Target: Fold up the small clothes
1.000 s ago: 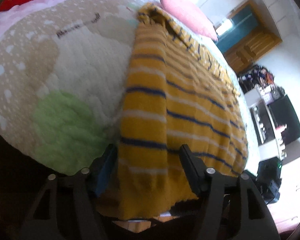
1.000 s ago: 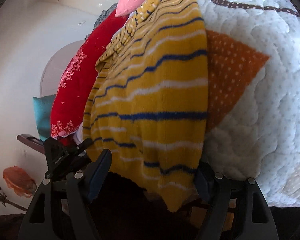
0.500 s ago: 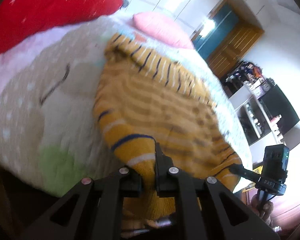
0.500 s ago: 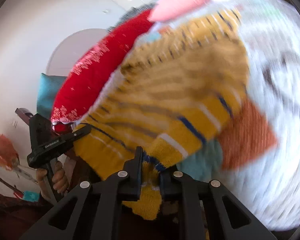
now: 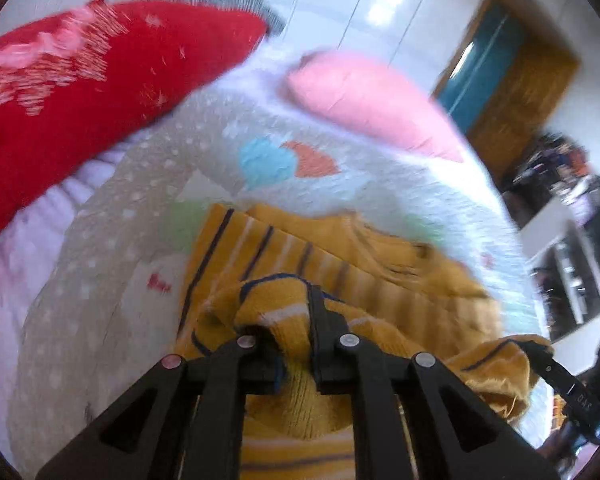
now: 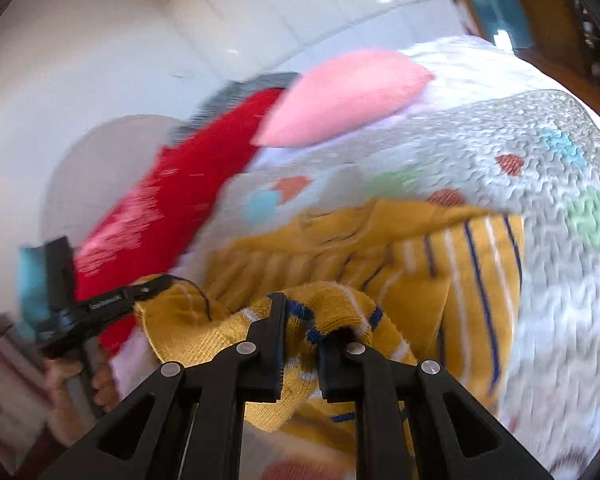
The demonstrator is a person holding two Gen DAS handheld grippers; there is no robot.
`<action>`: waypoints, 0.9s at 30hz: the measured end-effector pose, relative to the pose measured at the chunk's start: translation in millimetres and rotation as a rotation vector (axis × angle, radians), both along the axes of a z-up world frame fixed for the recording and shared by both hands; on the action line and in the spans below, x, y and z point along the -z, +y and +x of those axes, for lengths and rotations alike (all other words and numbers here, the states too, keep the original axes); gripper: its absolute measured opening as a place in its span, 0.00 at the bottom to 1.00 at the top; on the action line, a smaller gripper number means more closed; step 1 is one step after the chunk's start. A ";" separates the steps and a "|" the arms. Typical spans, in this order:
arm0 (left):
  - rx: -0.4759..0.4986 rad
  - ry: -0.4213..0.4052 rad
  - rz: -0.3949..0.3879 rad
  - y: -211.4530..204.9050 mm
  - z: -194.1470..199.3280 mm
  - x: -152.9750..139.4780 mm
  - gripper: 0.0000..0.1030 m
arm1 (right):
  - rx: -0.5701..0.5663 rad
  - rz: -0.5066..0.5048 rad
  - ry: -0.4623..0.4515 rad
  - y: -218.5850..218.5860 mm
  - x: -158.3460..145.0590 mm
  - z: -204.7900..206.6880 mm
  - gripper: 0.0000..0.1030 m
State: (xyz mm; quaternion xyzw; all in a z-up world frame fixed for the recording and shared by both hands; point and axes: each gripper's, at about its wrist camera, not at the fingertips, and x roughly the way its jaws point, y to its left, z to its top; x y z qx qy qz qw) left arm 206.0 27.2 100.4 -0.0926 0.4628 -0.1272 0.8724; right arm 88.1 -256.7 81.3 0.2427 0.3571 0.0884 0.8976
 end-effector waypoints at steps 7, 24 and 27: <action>0.001 0.064 -0.191 18.3 16.2 17.3 0.35 | 0.091 -0.017 0.095 -34.2 25.7 37.9 0.69; 0.274 -0.098 0.029 -19.7 -26.2 3.9 0.76 | -0.238 -0.203 -0.014 35.2 8.5 8.0 0.72; 0.298 -0.109 0.177 -37.2 -8.2 22.5 0.76 | -0.281 -0.266 0.036 52.3 28.8 36.6 0.72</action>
